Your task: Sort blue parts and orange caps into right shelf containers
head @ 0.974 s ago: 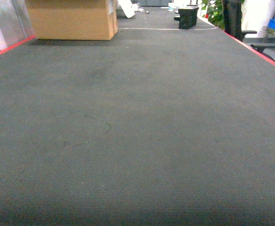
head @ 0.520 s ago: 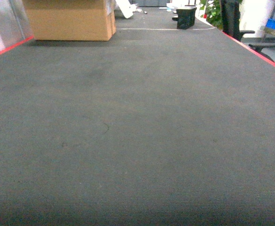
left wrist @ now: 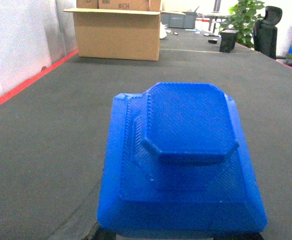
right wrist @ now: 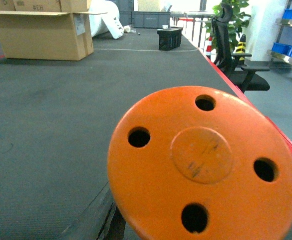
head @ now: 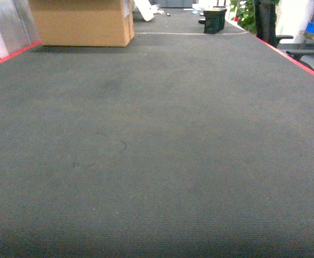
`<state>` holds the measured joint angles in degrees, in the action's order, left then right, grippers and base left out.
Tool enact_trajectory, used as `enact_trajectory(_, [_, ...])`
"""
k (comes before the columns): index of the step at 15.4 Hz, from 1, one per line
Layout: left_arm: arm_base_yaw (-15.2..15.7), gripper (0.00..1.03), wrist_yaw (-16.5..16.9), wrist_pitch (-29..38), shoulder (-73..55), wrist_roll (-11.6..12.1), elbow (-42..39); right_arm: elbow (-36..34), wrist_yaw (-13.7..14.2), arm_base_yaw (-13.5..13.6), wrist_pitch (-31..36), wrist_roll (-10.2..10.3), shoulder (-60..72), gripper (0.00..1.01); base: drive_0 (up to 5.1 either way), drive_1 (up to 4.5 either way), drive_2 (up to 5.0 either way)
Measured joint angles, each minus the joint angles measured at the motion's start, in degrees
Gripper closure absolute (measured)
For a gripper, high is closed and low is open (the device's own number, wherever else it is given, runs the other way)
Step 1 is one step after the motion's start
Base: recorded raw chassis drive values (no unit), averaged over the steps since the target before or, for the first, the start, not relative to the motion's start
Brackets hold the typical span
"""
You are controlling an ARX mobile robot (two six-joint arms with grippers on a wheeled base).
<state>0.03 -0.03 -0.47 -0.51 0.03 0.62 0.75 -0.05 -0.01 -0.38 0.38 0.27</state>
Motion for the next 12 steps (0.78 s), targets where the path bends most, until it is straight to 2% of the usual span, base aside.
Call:
enact_trajectory(9, [0.00, 0.61, 0.02, 0.04, 0.00, 0.00, 0.00, 0.00, 0.02, 0.00, 0.02, 0.00, 0.00, 0.56, 0.0, 0.00, 0.0])
enact_trajectory(12, [0.02, 0.61, -0.07, 0.07, -0.02, 0.00, 0.00, 0.00, 0.00, 0.00, 0.00, 0.00, 0.00, 0.56, -1.1, -1.14, -1.1])
